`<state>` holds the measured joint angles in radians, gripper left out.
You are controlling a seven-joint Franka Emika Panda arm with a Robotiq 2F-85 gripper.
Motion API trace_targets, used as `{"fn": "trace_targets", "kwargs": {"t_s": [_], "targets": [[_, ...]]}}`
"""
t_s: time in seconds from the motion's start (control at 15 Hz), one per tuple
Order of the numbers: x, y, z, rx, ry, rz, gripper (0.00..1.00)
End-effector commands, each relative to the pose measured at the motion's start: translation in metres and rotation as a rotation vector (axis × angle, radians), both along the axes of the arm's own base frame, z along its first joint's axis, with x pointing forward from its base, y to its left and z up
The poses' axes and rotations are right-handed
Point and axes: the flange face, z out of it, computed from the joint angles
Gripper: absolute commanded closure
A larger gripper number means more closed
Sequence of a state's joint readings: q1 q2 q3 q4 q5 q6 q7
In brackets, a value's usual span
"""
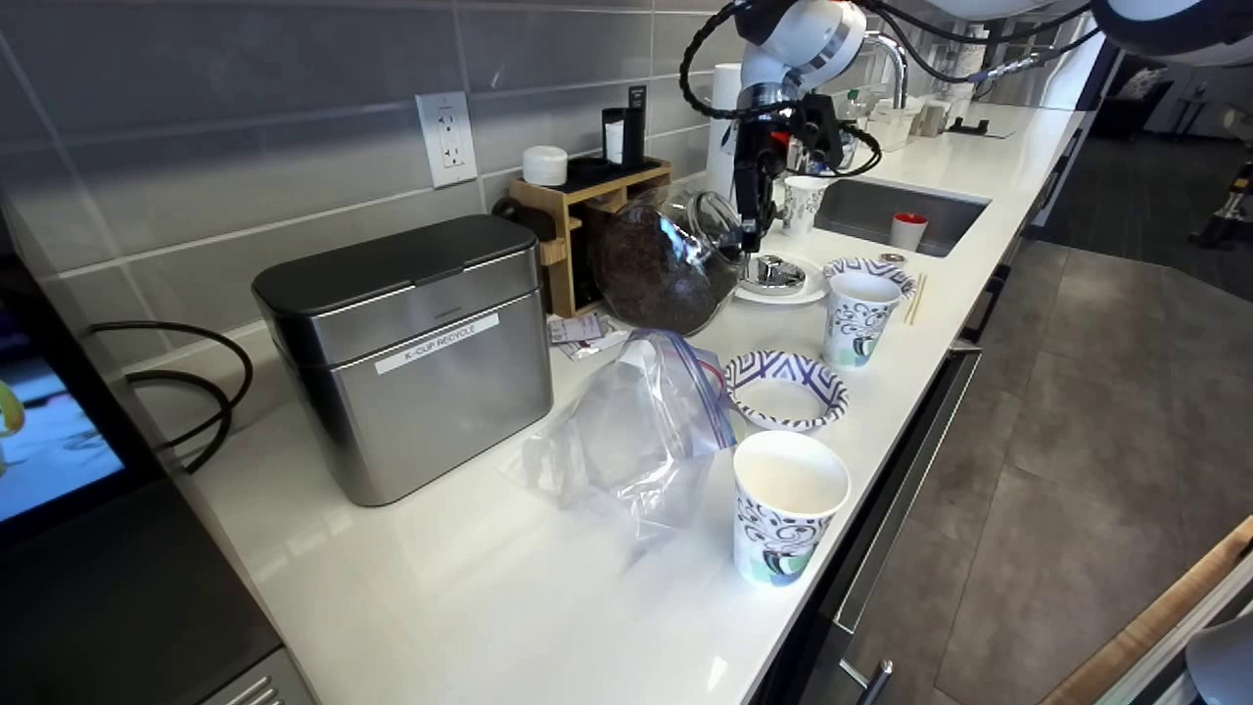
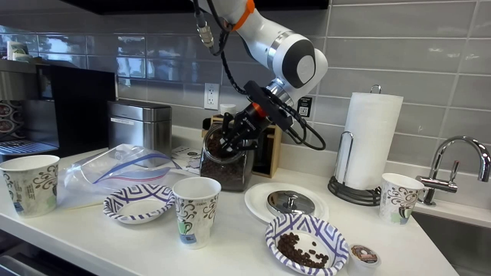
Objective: Place the coffee beans from the container in the coffee cup using the silver spoon then pour the beans into the bowl on the right.
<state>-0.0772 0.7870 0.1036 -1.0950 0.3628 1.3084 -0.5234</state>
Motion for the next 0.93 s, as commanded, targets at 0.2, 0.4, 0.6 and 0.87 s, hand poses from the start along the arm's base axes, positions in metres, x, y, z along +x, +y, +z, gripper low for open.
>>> {"fn": "trace_targets", "kwargs": {"t_s": [0.2, 0.4, 0.6, 0.87], "targets": [[0.011, 0.021, -0.008, -0.088, -0.009, 0.045, 0.99], [0.011, 0.017, -0.007, -0.033, 0.005, 0.031, 0.99], [0.011, 0.014, -0.010, 0.015, 0.034, 0.012, 0.99], [0.008, 0.016, -0.016, 0.047, 0.074, -0.002, 0.99]]}}
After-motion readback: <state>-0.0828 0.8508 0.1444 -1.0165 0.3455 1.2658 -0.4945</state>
